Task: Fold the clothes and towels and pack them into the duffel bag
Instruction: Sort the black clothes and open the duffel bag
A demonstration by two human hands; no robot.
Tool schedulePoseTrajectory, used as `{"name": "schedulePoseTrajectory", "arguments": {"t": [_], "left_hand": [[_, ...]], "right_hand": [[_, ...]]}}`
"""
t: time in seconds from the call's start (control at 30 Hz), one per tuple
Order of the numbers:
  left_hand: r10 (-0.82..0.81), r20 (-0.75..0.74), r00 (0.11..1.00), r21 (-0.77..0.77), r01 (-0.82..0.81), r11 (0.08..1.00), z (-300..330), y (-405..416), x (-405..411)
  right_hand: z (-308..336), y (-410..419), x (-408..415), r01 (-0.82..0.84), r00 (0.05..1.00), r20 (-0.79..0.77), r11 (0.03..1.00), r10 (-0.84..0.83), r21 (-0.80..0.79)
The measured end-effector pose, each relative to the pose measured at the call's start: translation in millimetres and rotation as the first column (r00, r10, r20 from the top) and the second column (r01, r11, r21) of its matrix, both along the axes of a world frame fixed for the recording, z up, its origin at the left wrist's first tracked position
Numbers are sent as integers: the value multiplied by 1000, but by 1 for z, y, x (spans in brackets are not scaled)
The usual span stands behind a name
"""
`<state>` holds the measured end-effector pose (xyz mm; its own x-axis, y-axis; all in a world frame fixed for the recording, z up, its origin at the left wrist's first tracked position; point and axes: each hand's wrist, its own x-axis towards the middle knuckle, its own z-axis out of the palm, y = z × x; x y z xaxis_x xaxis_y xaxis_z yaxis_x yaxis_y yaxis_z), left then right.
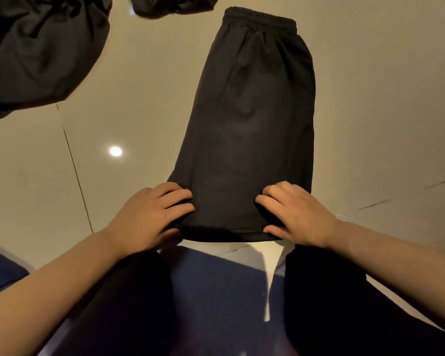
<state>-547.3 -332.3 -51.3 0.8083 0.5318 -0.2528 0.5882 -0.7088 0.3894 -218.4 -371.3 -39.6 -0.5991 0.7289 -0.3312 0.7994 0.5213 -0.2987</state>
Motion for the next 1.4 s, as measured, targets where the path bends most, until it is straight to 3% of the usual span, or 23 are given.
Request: {"name": "schedulePoseTrajectory", "arguments": {"t": [0.17,0.33,0.47,0.53,0.6,0.63,0.7,0.77,0.87,1.0,1.1,1.17,1.23,1.3,1.4], "left_hand": [[76,70,995,70,-81,994,-4,-6,2],[147,77,986,186,-159,970,-10,-13,13],[214,67,974,231,-224,947,-4,-16,17],[253,41,967,134,-256,957,6,-13,18],[307,15,952,-134,-302,944,21,-8,16],[345,-14,938,-289,-334,897,29,-3,14],[385,-69,920,-516,-363,776,46,8,9],[460,-26,888,-681,-353,642,65,22,5],[505,38,862,-767,-298,568,95,55,14],[535,64,842,-576,-407,709,117,117,39],[579,80,811,-246,-547,800,117,173,63],[633,169,756,-15,-640,768,115,200,80],[647,295,704,111,-697,708,110,205,92],[598,379,706,165,-687,707,97,188,95],[449,329,831,262,-537,802,68,143,85]], "right_hand": [[-1,2,0,-36,999,5,999,35,37],[-5,-5,-4,-307,952,24,942,306,137],[-1,2,-17,-215,976,42,972,212,99],[3,6,-26,-117,992,50,992,119,-46],[13,13,-28,-10,996,80,957,35,-291],[19,16,-26,90,996,63,891,-69,-445],[33,25,-20,229,948,21,634,-318,-739],[46,37,-11,205,884,-35,454,-467,-867],[68,66,3,238,806,-56,408,-590,-881],[91,130,20,391,702,-144,546,-697,-741],[93,181,25,566,618,-215,617,-756,-547],[86,210,30,698,589,-256,642,-766,-316],[79,224,35,817,539,-308,575,-784,-33],[70,221,39,865,486,-363,495,-795,75],[50,185,37,771,627,-313,626,-714,115]]}}
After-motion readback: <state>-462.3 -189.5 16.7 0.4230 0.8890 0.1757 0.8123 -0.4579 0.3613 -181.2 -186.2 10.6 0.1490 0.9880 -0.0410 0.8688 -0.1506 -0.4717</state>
